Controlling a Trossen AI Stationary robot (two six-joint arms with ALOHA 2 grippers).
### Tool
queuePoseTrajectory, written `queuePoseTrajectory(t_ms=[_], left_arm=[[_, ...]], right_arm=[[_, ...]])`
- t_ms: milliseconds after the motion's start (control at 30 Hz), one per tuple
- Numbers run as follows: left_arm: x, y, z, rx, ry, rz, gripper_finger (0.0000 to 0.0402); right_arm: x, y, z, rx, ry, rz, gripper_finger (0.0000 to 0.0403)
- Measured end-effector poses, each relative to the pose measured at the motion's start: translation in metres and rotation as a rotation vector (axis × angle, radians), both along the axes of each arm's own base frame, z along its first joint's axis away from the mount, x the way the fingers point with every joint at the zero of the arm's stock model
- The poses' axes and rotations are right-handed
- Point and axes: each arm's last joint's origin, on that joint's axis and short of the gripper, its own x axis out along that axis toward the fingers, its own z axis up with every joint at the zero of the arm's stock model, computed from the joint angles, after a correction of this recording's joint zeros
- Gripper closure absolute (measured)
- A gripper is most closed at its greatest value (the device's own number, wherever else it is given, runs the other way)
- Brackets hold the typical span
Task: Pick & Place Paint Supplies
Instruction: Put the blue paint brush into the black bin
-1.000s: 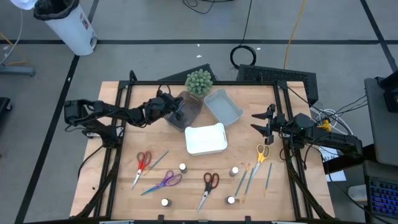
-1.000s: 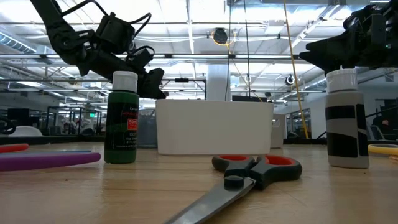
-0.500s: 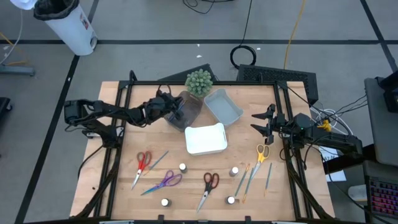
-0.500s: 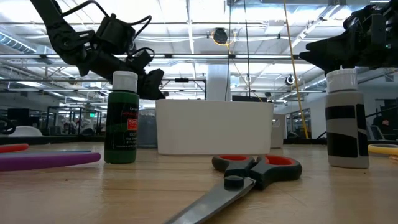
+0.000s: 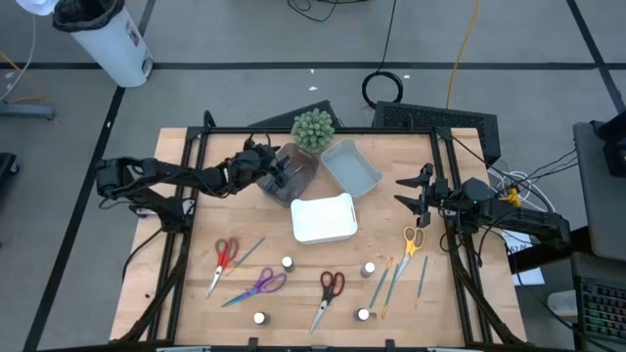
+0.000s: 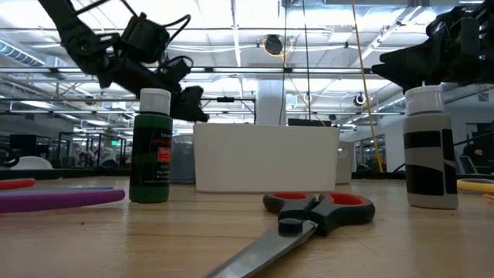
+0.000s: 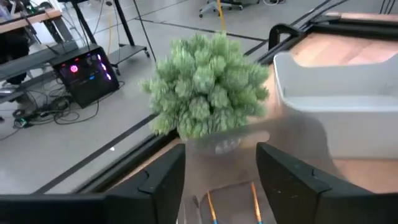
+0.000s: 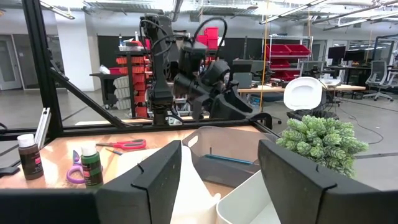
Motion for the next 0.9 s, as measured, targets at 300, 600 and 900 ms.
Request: queuePoseTrajectory(t_ms=[300, 600, 900], left_arm=[[-0.007, -0.058, 0.076, -0.242, 0.136, -0.309, 0.0185], [-0.040, -0.132, 0.065, -0.690, 0.354, -0.424, 0.0185], [-0.052, -0.212, 0.021, -0.889, 0.589, -0.320, 0.0185]], right_arm=[[0.000, 0.000, 0.000, 0.000, -0.001, 0.000, 0.0198], [0.000, 0.000, 0.000, 0.000, 0.000, 0.000, 0.0197], [0.000, 0.000, 0.000, 0.000, 0.000, 0.000, 0.0199]])
